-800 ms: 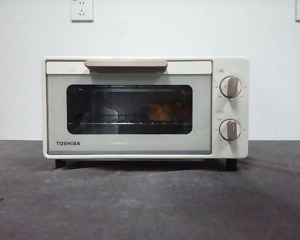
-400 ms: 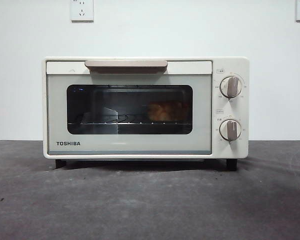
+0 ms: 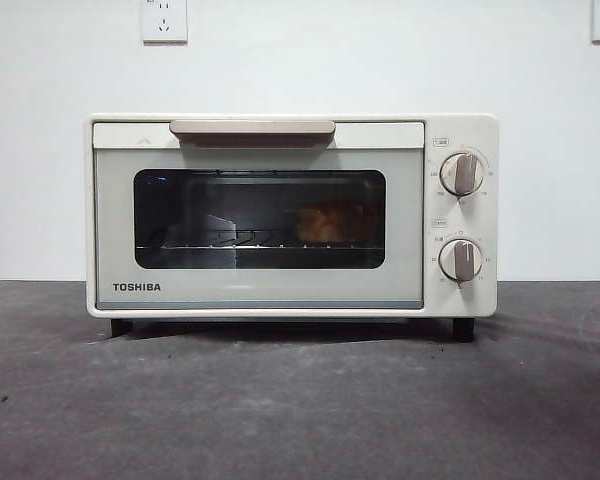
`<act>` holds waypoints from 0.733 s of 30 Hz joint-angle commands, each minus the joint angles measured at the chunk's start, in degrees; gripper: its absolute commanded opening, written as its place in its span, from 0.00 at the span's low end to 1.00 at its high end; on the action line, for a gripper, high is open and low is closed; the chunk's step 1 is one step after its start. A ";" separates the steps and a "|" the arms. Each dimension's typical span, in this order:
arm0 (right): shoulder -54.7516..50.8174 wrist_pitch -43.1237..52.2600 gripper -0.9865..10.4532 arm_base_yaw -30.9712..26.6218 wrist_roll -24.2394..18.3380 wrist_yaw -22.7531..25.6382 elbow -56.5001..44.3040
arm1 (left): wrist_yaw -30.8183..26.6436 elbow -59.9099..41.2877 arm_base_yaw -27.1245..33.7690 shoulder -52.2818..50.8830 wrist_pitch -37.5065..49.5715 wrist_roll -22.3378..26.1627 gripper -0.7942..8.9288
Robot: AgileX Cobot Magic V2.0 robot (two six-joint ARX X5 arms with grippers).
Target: The left arm flap open the oven, the right arm pick bread and place it into oven, the left arm flap close the oven
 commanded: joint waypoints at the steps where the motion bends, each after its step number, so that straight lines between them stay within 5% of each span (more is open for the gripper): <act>1: -0.13 -0.28 0.09 -0.55 0.83 0.04 -0.42 | -0.13 -1.18 0.04 -0.07 -0.24 -0.39 0.10; 22: -0.13 1.01 0.09 -0.55 0.79 0.26 -0.42 | -0.11 -1.18 0.04 -0.07 -0.22 -0.39 0.10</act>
